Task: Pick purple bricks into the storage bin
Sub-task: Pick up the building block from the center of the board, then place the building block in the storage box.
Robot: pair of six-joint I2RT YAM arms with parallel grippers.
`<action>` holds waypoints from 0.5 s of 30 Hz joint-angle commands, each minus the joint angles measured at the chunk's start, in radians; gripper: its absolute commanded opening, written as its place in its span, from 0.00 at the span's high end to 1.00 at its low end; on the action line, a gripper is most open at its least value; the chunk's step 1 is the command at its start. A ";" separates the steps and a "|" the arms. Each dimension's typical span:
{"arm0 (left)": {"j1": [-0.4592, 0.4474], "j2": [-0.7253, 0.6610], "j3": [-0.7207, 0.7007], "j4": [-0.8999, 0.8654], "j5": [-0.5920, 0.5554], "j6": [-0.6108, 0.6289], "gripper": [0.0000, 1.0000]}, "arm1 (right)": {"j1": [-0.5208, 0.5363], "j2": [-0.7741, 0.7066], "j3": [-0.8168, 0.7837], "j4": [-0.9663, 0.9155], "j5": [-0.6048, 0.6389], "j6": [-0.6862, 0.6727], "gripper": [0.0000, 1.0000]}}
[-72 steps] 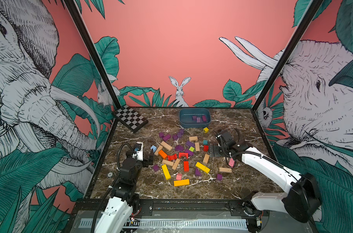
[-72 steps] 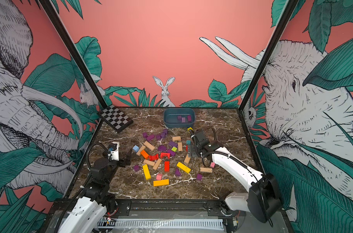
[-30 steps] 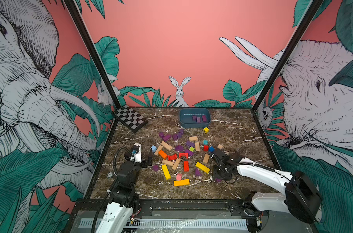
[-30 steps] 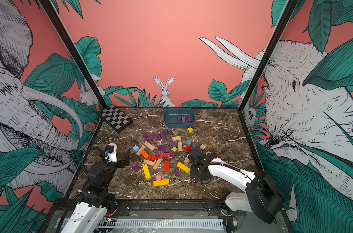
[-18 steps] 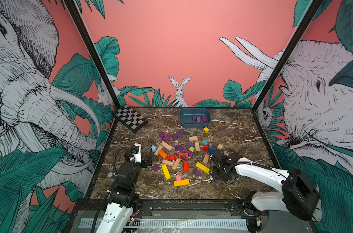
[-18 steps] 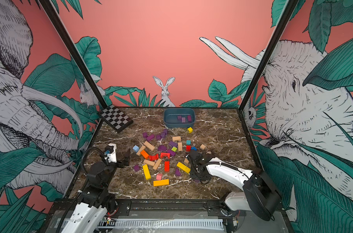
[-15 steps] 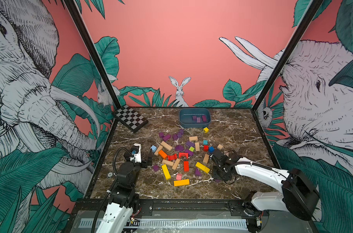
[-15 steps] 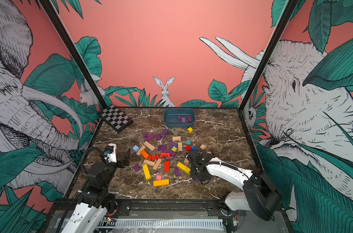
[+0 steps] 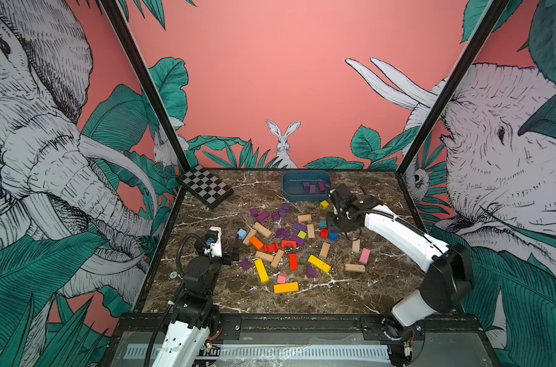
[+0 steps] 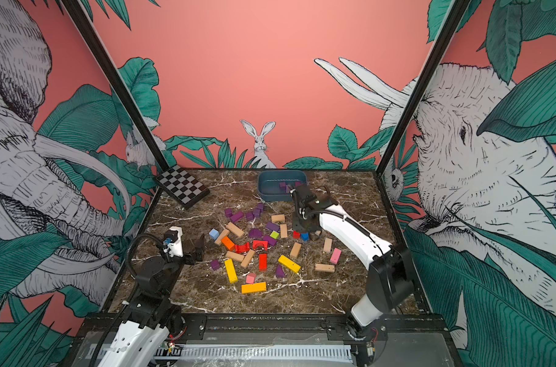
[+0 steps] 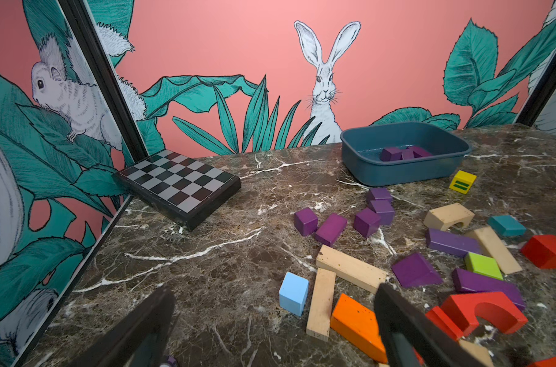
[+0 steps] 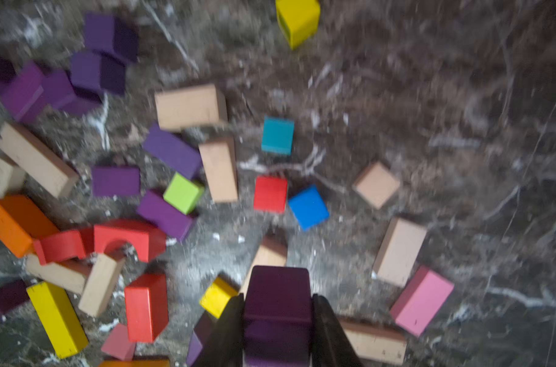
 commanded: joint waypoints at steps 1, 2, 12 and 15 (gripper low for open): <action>-0.004 -0.011 -0.015 -0.010 -0.013 -0.009 0.01 | -0.028 0.140 0.145 0.094 0.036 -0.177 0.80; -0.004 -0.011 -0.015 -0.008 -0.013 -0.008 0.01 | -0.035 0.179 0.182 0.151 0.033 -0.183 0.81; -0.004 -0.004 -0.011 -0.008 0.004 -0.005 0.01 | -0.083 0.613 0.710 0.331 0.018 -0.291 0.84; -0.005 -0.002 -0.011 -0.007 0.006 -0.003 0.01 | -0.089 0.709 0.841 0.324 0.001 -0.317 0.84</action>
